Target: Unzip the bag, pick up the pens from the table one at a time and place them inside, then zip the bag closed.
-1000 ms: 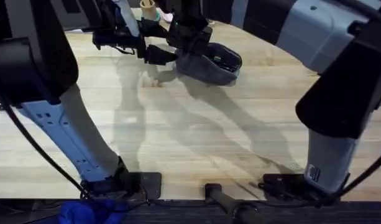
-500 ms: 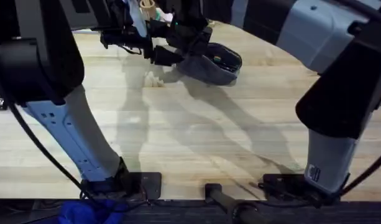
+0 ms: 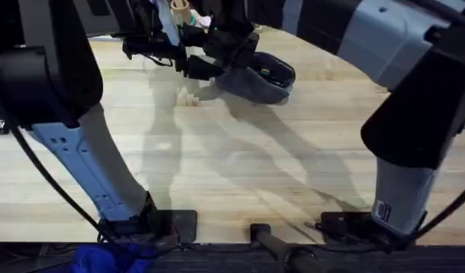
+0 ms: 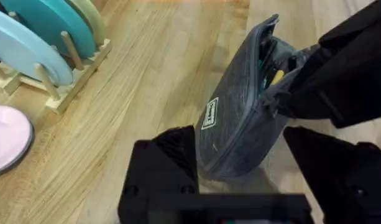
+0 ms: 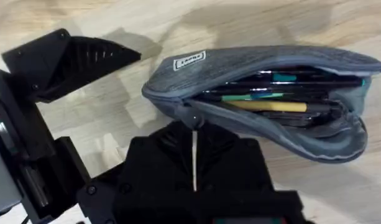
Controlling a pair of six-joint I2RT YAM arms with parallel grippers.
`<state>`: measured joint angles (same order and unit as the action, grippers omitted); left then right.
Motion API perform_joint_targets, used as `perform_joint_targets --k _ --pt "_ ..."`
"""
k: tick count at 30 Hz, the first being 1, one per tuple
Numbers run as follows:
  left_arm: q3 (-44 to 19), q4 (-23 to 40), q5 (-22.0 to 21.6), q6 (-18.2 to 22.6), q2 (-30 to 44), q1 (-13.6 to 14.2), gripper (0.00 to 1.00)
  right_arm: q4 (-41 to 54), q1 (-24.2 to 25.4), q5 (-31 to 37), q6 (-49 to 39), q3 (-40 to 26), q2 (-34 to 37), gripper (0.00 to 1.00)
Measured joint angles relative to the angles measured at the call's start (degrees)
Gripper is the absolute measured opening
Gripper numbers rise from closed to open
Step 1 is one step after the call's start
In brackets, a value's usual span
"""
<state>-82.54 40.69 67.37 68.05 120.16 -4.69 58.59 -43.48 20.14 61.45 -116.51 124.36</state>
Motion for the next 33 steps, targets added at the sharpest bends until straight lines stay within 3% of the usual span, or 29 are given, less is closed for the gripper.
perform_joint_targets --k 15,16,17,20,23,33 --pt "0.0 0.0 -1.5 0.0 0.0 1.6 0.787 0.0 0.0 0.0 0.0 0.0 0.0 0.032" --pt "0.0 0.0 -1.6 -0.1 0.0 1.6 0.745 0.0 0.0 0.0 0.0 0.0 0.0 0.033" --pt "0.0 0.0 -2.1 -0.1 0.0 1.6 0.573 0.0 0.0 0.0 0.0 0.0 0.0 0.033" --pt "0.0 0.0 -2.4 -0.2 0.0 1.6 0.288 0.0 0.0 0.0 0.0 0.0 0.0 0.032" --pt "0.0 -0.3 -2.7 -0.1 0.0 1.6 0.076 0.0 0.0 0.0 0.0 0.0 0.0 0.032" --pt "0.0 -0.4 -2.8 -0.2 0.0 1.6 0.044 0.6 0.0 0.0 0.0 0.0 0.0 0.032"
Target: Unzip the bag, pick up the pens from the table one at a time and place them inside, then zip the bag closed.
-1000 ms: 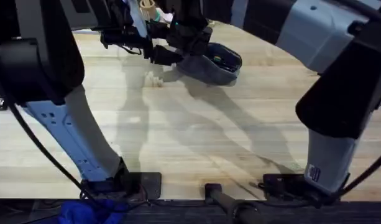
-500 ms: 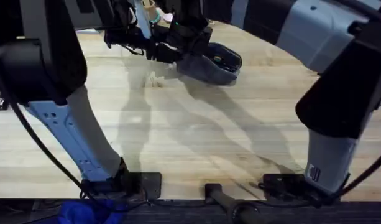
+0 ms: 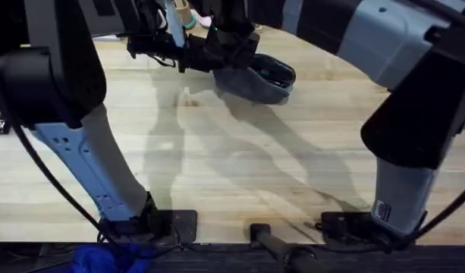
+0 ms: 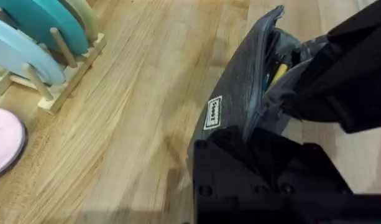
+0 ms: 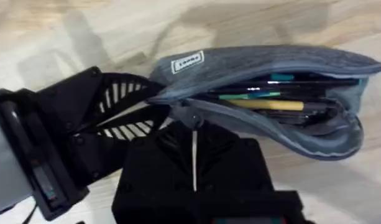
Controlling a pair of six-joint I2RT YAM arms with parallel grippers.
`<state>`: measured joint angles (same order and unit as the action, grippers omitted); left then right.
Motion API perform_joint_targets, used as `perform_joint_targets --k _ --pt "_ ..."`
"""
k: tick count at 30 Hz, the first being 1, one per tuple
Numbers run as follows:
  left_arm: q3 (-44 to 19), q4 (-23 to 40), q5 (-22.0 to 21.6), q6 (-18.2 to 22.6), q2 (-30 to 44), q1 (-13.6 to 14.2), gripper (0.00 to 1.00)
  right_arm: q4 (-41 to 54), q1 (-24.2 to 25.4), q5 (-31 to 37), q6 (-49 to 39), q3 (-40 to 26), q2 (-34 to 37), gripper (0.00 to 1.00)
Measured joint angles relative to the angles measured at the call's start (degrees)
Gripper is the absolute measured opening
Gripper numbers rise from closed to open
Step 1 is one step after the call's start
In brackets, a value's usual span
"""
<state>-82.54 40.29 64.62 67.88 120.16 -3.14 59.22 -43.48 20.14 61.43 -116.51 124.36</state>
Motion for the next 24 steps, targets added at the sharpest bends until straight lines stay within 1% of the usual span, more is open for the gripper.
perform_joint_targets --k 12,24 --pt "0.0 0.2 0.0 0.0 0.0 0.0 0.042 4.6 0.0 0.0 -0.1 0.0 0.0 0.032" --pt "0.0 0.4 0.0 0.0 0.0 0.0 0.042 8.8 0.0 0.0 -2.0 -0.4 0.0 0.032"
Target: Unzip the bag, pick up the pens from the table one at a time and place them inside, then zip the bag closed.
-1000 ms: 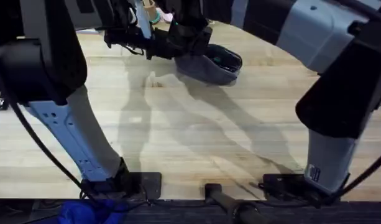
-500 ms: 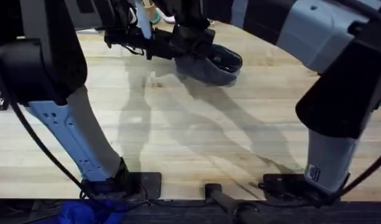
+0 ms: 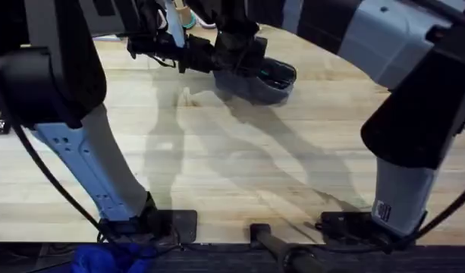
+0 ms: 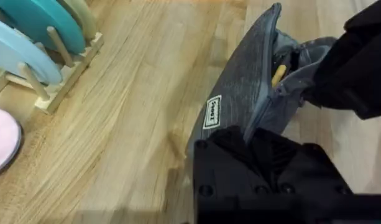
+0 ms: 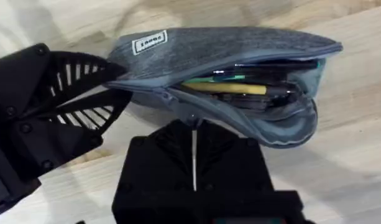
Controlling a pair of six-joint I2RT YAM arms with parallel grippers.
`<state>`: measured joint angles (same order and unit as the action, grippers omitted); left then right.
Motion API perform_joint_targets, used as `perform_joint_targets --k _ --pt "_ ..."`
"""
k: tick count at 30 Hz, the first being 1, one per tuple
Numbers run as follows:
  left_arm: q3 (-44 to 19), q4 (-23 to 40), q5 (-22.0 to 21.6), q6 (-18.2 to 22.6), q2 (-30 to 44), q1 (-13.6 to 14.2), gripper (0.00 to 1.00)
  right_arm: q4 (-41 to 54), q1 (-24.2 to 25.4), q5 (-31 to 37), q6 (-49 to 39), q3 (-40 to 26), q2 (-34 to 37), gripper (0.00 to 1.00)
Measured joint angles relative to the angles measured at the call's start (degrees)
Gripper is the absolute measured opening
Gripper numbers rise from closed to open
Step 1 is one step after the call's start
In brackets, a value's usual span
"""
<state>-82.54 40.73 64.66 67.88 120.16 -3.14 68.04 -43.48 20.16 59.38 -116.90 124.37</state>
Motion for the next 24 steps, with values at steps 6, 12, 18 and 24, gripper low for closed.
perform_joint_targets --k 6,12,18,24 --pt "0.0 0.0 0.0 0.0 0.0 0.0 0.042 1.4 0.0 0.0 -1.3 -0.6 0.0 0.032" --pt "0.0 0.0 -0.1 0.0 0.0 0.0 0.042 2.2 0.0 -0.1 -3.5 -1.6 0.0 0.032" --pt "0.0 0.0 -0.2 0.0 0.0 0.0 0.042 2.2 0.5 -1.4 -4.2 -1.6 0.0 0.031" --pt "0.0 0.0 -0.2 0.0 0.0 0.0 0.042 2.4 0.7 -1.8 -4.4 -1.7 0.0 0.031"
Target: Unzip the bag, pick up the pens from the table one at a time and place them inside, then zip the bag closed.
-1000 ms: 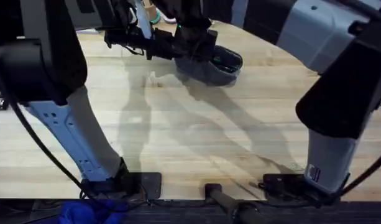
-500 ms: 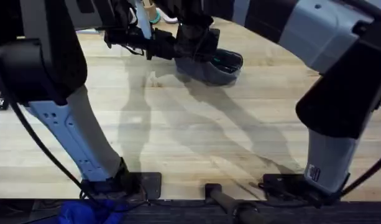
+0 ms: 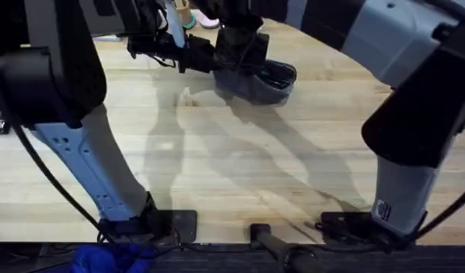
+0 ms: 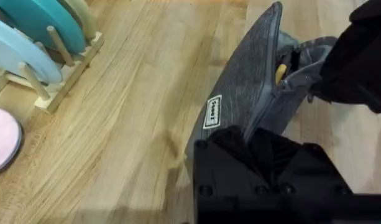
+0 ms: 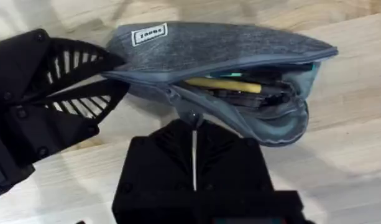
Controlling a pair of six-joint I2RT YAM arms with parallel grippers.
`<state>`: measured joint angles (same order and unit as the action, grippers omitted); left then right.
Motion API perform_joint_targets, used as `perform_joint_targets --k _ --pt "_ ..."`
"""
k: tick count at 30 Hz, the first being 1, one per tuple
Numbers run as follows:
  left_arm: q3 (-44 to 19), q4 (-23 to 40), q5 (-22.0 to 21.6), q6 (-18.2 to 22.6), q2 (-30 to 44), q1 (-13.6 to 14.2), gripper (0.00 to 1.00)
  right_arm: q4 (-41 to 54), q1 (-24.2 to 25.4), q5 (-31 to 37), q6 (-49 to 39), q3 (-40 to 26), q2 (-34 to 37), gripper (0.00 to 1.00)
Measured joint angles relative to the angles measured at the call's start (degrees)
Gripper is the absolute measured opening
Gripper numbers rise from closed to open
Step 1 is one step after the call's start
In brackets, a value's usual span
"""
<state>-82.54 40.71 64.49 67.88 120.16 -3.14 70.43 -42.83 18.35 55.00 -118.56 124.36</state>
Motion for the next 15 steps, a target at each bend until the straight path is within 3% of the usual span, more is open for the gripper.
perform_joint_targets --k 15 --pt "0.0 0.0 0.0 0.0 0.0 0.0 0.041 1.4 0.0 0.0 -1.6 -0.1 0.0 0.031"
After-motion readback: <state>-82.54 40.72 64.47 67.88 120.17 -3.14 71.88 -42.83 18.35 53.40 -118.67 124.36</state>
